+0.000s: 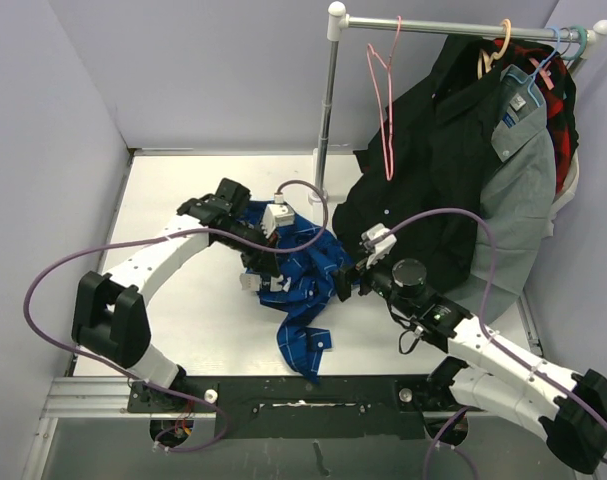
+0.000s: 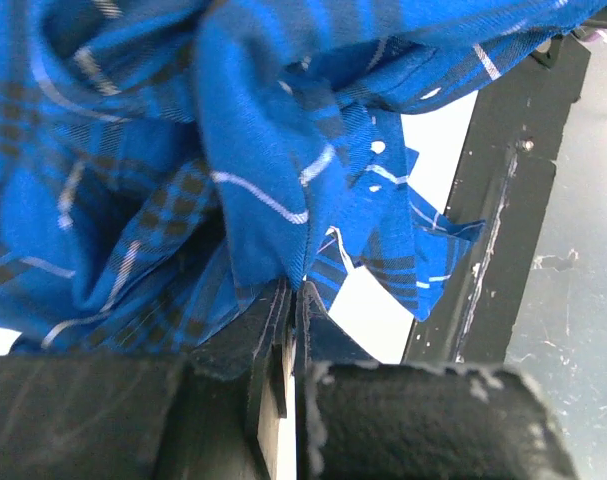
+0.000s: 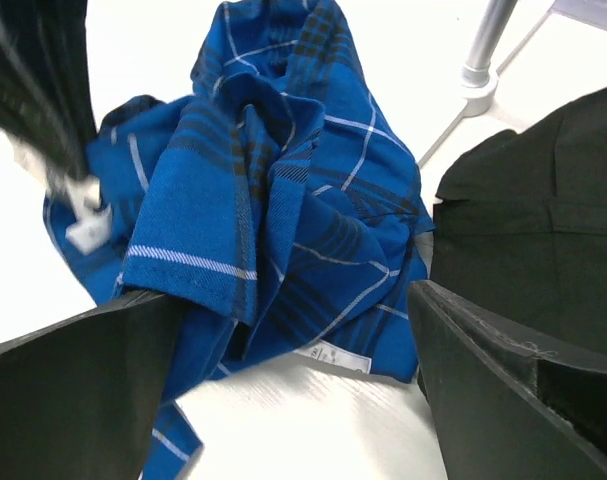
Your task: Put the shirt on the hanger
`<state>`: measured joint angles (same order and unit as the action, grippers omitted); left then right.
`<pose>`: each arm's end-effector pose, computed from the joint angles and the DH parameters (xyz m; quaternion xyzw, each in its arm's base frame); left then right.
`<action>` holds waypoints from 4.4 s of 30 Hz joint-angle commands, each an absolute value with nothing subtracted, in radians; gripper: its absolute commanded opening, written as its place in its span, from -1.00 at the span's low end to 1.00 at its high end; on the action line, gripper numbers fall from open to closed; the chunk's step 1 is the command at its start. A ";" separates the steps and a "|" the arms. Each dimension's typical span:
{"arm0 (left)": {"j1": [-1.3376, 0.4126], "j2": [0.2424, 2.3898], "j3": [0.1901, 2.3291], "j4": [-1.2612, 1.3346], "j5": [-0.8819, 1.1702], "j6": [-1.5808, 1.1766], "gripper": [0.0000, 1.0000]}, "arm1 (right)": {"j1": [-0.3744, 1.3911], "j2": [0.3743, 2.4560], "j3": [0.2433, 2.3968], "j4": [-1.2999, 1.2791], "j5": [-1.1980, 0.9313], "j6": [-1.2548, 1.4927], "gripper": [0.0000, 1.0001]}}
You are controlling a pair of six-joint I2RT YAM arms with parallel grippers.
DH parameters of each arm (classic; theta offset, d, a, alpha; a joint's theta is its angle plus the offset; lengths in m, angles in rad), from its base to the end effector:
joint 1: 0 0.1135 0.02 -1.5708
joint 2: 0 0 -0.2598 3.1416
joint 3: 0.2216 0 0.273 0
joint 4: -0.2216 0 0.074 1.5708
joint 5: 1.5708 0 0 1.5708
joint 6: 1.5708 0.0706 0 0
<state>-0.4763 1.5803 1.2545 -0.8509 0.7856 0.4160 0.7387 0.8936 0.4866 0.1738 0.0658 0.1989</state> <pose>0.2807 -0.2010 0.2305 0.4585 0.7849 -0.3807 0.1695 0.1998 0.1757 0.2323 -0.1894 0.7612 0.2570 0.5645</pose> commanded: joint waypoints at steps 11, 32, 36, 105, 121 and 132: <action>-0.383 1.393 1.367 -0.960 0.789 0.429 -1.00 | 0.750 0.845 0.736 -0.013 -0.089 -0.188 0.95; -0.404 1.402 1.381 -0.966 0.797 0.413 -1.00 | 0.886 1.232 0.830 0.261 -0.072 -0.219 0.99; -0.407 1.401 1.381 -0.968 0.806 0.419 -1.00 | 0.857 1.296 0.821 0.344 -0.052 -0.237 0.47; -0.459 1.328 1.063 -0.495 0.487 0.426 0.66 | 0.765 1.316 0.571 0.578 0.659 0.617 -1.00; -0.395 1.429 0.954 -0.368 0.553 0.490 0.09 | 0.755 1.290 0.572 0.560 0.646 0.626 -1.00; -0.352 1.562 1.073 -0.370 0.728 0.447 -1.00 | 0.751 1.261 0.561 0.576 0.579 0.664 -1.00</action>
